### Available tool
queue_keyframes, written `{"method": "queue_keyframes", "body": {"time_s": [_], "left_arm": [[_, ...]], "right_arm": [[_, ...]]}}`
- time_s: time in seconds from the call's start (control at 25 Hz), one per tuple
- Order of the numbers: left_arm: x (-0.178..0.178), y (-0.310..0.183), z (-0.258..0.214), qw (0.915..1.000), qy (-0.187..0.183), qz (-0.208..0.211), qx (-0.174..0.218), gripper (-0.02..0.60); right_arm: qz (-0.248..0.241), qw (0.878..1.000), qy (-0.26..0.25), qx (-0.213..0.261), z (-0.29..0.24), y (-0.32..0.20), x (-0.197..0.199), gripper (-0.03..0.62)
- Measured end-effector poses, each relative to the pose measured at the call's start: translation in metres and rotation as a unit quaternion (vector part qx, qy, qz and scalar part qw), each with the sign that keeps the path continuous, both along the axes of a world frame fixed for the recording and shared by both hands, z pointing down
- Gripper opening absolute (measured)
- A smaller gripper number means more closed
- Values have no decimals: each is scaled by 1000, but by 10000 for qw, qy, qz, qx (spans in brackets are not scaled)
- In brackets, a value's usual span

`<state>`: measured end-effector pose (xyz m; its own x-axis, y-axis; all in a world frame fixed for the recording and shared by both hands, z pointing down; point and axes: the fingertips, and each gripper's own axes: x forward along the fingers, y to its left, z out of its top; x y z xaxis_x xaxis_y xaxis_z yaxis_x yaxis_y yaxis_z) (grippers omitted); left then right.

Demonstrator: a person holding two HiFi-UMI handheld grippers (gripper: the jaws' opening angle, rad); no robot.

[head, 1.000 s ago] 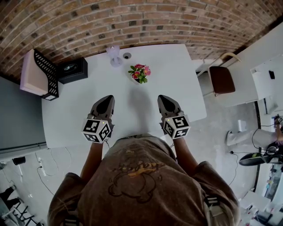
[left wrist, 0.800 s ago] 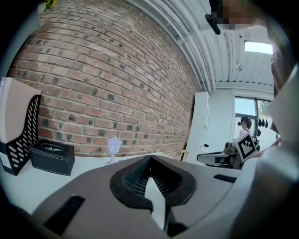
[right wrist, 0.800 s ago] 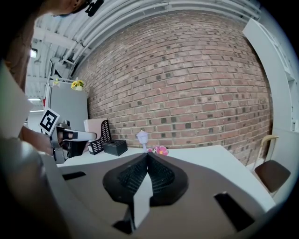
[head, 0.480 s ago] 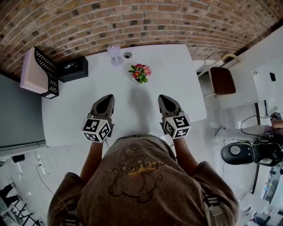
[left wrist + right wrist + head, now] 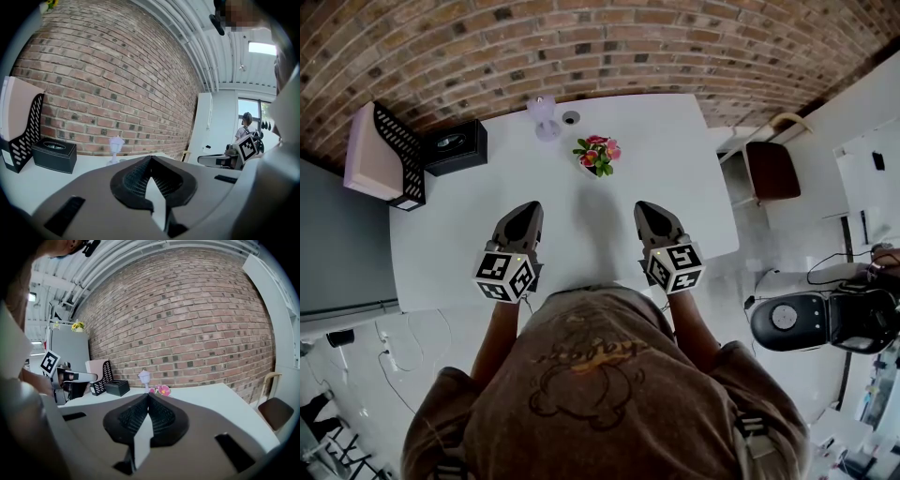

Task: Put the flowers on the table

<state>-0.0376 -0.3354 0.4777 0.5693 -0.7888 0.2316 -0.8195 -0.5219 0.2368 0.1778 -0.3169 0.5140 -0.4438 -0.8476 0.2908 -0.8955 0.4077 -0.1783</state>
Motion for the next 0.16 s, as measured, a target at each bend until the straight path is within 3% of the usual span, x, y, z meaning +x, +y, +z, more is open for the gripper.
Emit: {"method": "queue_keyframes", "body": {"time_s": [0.16], "left_arm": [[-1, 1, 0, 10000, 14, -6, -8, 21]], "right_arm": [[34, 10000, -13, -1, 4, 1, 2, 3]]}}
